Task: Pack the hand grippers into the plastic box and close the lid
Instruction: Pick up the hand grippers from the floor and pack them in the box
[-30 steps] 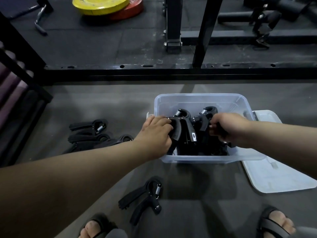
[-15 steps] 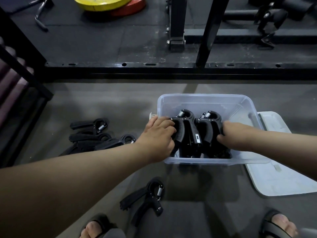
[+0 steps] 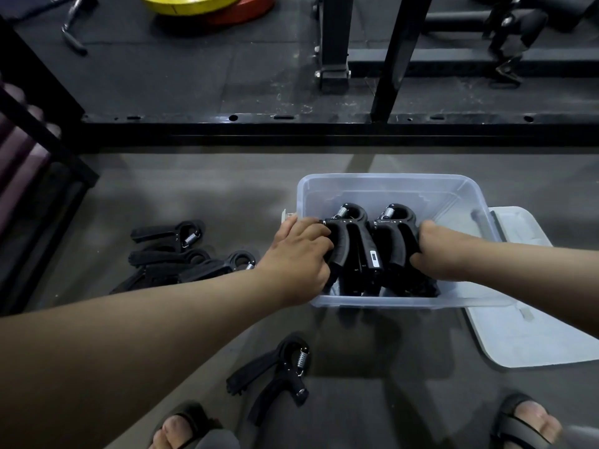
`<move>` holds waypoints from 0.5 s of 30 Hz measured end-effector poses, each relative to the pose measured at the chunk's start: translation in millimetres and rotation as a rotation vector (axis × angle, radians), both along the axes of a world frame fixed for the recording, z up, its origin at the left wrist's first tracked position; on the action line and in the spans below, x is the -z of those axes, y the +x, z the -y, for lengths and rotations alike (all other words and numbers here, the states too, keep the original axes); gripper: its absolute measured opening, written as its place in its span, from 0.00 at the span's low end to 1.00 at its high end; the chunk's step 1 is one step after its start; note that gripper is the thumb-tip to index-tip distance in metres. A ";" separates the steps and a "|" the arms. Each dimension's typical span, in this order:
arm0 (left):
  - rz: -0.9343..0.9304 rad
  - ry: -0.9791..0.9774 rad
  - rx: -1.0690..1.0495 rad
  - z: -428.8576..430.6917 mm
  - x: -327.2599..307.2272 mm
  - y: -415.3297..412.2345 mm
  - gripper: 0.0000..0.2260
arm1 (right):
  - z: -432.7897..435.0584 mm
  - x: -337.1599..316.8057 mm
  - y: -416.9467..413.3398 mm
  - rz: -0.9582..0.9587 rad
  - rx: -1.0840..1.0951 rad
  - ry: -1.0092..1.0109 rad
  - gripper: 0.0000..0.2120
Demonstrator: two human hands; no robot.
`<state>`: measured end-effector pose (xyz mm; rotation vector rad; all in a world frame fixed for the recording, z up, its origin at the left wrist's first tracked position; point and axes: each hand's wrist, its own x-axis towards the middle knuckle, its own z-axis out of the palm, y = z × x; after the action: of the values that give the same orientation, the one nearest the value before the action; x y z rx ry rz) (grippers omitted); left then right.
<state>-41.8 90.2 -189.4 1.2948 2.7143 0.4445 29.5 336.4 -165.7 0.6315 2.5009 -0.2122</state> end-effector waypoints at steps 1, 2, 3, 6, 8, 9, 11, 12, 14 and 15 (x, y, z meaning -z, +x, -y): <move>-0.001 0.000 0.003 0.1 -0.3 -0.3 0.22 | 0.5 -0.7 -0.4 0.004 0.004 0.002 0.16; -0.002 -0.001 0.006 0.4 -0.6 -0.6 0.22 | 0.9 -1.4 -0.5 0.010 0.006 0.002 0.17; -0.002 -0.001 0.008 0.4 -1.0 -0.8 0.22 | 0.8 -1.4 -0.3 0.014 0.010 -0.001 0.17; 0.004 0.003 0.017 0.4 -1.5 -0.8 0.22 | 1.3 -1.7 0.2 0.025 0.021 -0.009 0.17; 0.003 0.013 0.022 0.5 -1.2 -1.3 0.22 | 2.1 -1.7 1.1 0.036 0.020 -0.011 0.20; 0.000 0.018 0.024 0.6 -1.1 -1.5 0.22 | 2.0 -1.0 1.6 0.049 0.016 -0.003 0.23; -0.005 0.017 0.028 0.6 -0.6 -1.7 0.21 | 2.0 -0.8 3.1 0.073 -0.015 0.019 0.25; -0.005 0.015 0.030 0.7 -0.3 -1.6 0.21 | 2.4 -1.2 3.9 0.083 -0.019 0.022 0.25; -0.010 0.024 0.031 0.4 -0.2 -1.5 0.20 | 4.9 -3.2 4.2 0.099 -0.037 0.034 0.23; -0.012 0.028 0.030 0.2 -0.1 -1.6 0.20 | 6.4 -4.1 4.6 0.115 -0.064 0.039 0.21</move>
<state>-43.4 89.9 -189.3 1.3478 2.7038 0.4742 34.1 330.0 -161.6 0.5620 2.4152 -0.1005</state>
